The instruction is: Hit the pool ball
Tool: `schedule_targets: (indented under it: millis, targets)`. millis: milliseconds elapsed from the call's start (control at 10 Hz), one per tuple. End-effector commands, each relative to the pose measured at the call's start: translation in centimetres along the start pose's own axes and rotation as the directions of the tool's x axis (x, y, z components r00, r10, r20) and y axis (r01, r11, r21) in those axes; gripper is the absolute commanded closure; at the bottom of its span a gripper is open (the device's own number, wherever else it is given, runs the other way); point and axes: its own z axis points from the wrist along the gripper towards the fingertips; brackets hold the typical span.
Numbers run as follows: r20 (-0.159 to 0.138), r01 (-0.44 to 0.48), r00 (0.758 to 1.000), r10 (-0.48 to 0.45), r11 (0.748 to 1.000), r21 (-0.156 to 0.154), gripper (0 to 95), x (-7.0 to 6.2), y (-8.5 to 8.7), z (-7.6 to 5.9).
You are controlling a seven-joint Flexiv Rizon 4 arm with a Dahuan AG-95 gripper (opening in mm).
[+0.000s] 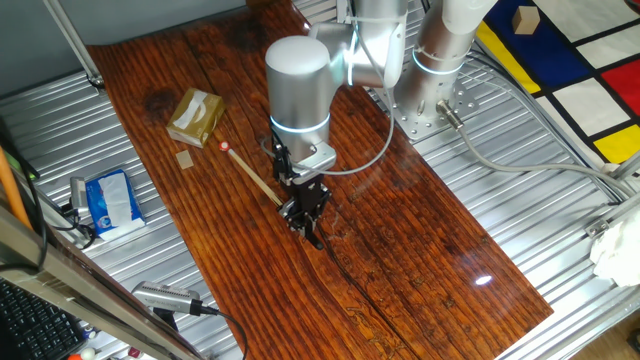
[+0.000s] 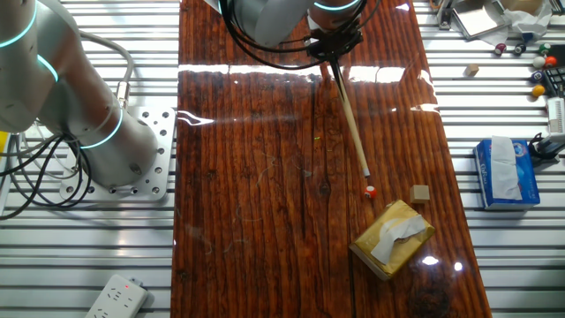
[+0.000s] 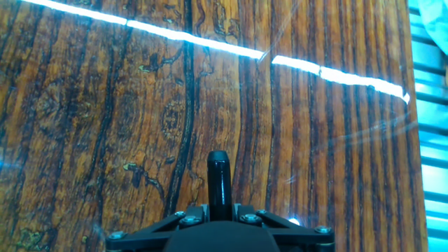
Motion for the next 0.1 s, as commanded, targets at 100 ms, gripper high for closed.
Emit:
schedule_targets:
  millis: [100]
  targets:
    - [-0.001, 0.003, 1.000, -0.003, 1.000, 0.001, 95.0, -0.01, -0.04, 0.00]
